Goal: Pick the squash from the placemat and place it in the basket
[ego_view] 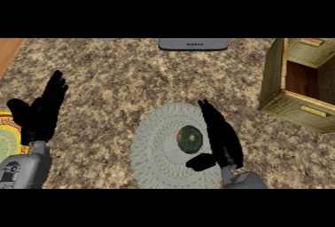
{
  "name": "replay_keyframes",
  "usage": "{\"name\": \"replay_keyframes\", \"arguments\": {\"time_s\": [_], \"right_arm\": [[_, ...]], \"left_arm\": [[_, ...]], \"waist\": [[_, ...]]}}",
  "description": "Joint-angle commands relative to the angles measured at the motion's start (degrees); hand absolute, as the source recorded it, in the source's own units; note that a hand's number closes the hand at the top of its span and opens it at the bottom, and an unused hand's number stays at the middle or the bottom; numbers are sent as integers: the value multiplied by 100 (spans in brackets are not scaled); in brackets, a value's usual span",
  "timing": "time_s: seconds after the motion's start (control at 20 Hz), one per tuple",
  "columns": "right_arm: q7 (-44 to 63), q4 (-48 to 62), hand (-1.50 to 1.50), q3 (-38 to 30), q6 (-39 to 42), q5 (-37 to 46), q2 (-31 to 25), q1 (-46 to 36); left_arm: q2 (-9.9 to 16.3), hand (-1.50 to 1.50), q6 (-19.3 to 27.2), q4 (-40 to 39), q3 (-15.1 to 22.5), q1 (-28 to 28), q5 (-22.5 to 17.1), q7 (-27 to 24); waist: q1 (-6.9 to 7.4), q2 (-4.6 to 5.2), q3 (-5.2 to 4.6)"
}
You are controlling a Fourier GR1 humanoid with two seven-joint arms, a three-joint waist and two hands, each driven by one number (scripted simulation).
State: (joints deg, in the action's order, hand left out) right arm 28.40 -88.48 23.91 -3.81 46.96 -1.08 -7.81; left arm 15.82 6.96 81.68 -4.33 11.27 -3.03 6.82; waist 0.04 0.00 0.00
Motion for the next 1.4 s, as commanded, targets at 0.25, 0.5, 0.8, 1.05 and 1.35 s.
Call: {"name": "replay_keyframes", "arguments": {"time_s": [0.25, 0.5, 0.8, 1.05, 1.35], "right_arm": [[-358, 709, -150, -95, -286, 7, 105, -154], [-416, 580, -150, -374, 45, 88, 55, -197], [-738, 1675, -150, -325, -301, -222, 45, -608], [-801, 1363, 150, 380, 246, -124, 31, -262], [-1003, 1589, 150, 114, 317, -356, 97, -526]], "left_arm": [[-184, 0, -96, 51, -182, 32, 229, 87], [-211, 0, -203, -302, -319, 183, 269, -219], [-309, 0, -140, 700, -114, -222, 383, 380], [-432, 0, -100, 292, -110, 12, 406, 211], [-444, 0, -154, 539, -118, -236, 420, 222]], "waist": [[2, 0, 0], [-9, 1, 0], [28, 1, 2], [3, 1, 0], [33, -3, 1]]}}
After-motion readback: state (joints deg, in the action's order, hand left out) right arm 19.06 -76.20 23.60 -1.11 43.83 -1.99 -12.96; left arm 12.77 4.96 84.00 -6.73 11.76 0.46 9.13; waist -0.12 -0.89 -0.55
